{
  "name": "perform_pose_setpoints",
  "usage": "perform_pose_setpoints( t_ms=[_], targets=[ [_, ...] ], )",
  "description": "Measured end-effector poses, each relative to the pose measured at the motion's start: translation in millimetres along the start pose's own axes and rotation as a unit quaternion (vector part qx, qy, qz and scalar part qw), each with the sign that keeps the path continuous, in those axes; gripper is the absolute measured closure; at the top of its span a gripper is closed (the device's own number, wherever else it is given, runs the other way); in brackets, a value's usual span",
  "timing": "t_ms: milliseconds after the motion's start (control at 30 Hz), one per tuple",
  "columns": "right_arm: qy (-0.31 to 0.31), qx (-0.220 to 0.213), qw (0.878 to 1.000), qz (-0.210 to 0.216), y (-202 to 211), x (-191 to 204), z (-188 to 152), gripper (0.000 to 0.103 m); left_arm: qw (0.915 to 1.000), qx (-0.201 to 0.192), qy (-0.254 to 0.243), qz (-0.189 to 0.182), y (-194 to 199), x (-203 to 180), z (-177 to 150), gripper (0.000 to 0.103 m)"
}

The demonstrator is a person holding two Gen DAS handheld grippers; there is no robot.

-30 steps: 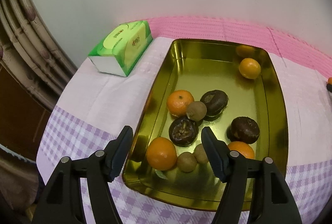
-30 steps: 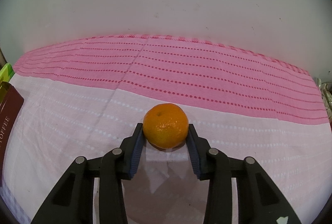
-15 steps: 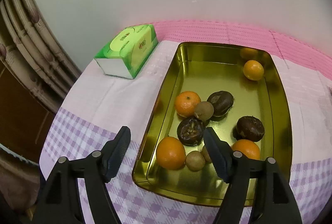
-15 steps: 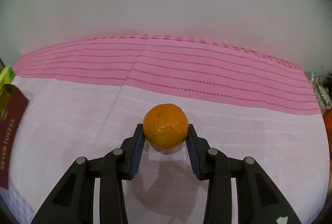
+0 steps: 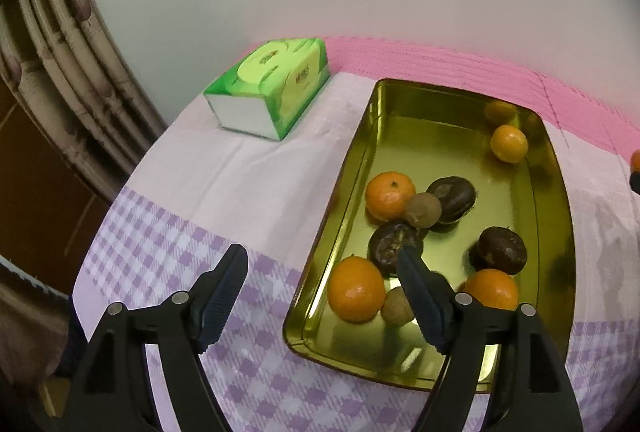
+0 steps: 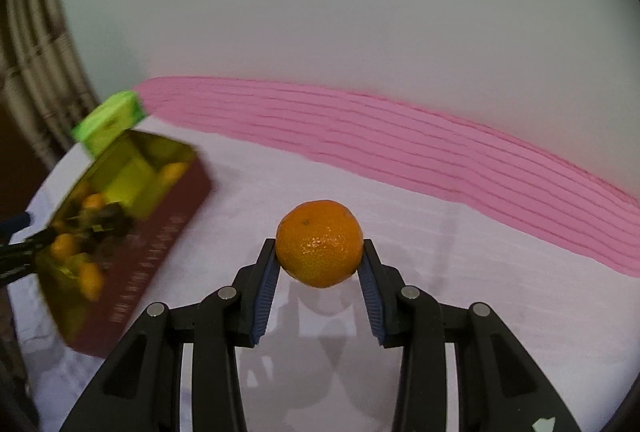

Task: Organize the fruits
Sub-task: 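Carry the mandarin into the tin with the right gripper and release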

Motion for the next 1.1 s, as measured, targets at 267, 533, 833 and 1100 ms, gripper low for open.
perform_pose_setpoints(
  t_ms=[267, 533, 833, 1100],
  targets=[
    [0.069, 0.005, 0.996, 0.059, -3.6, 98.9, 13.3, 0.067, 0.9998, 0.01, 0.013, -0.007, -1.3, 6.6, -4.0, 0.026],
    [0.117, 0.012, 0.99, 0.074, -15.5, 149.1, 19.5, 0.067, 0.9994, 0.011, 0.028, -0.016, 0.1, 16.3, -6.4, 0.026],
    [0.138, 0.032, 0.988, 0.06, -40.2, 172.1, 25.2, 0.067, 0.9991, 0.01, 0.037, -0.021, -3.3, 25.7, -9.7, 0.026],
    [0.126, 0.057, 0.988, 0.063, -62.0, 173.6, 30.0, 0.066, 0.9984, 0.017, 0.045, -0.03, -9.2, 27.3, -11.0, 0.026]
  ],
)
Point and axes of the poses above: each gripper's, at about its wrist camera, not at the fingertips, and y roughly against the way its jaws point, x to its left, z to its top, the point moved 7 cm from there along -y, roughly the way its jaws point, and after that the axes turned 13 degrees about x, right-handed, at the moved point
